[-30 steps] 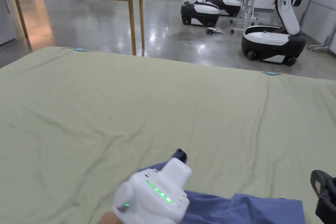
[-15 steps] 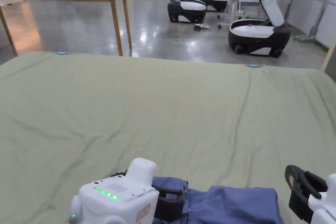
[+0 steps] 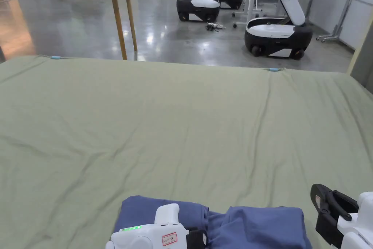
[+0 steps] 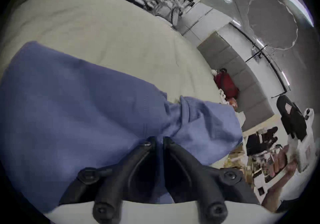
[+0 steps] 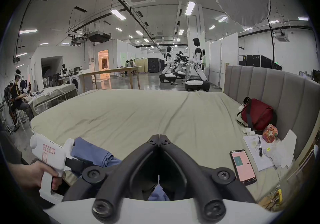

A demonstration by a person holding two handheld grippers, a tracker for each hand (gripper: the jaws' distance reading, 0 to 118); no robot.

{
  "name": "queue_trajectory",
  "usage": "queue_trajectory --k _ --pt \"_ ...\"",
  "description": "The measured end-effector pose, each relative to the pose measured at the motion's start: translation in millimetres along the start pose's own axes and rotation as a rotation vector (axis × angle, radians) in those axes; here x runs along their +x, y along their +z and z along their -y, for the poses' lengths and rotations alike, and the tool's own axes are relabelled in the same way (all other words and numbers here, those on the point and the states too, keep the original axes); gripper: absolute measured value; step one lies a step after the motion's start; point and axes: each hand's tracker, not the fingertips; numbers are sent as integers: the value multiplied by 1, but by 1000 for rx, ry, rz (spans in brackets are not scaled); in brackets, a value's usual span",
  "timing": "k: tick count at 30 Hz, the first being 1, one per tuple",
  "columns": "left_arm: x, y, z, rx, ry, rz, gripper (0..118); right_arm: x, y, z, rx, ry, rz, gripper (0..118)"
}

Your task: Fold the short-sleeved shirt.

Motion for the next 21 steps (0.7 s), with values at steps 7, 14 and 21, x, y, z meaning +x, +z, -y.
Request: queue_trajectory --k 7,14,21 --pt "-28 98 -15 213 32 -59 9 -11 -6 -5 0 -11 -22 3" --pt "-118 148 -27 278 333 -28 118 -35 -13 -9 -4 -10 -64 3" --pt "-153 110 -35 153 541 264 118 -45 -12 -17 5 -8 -64 3"
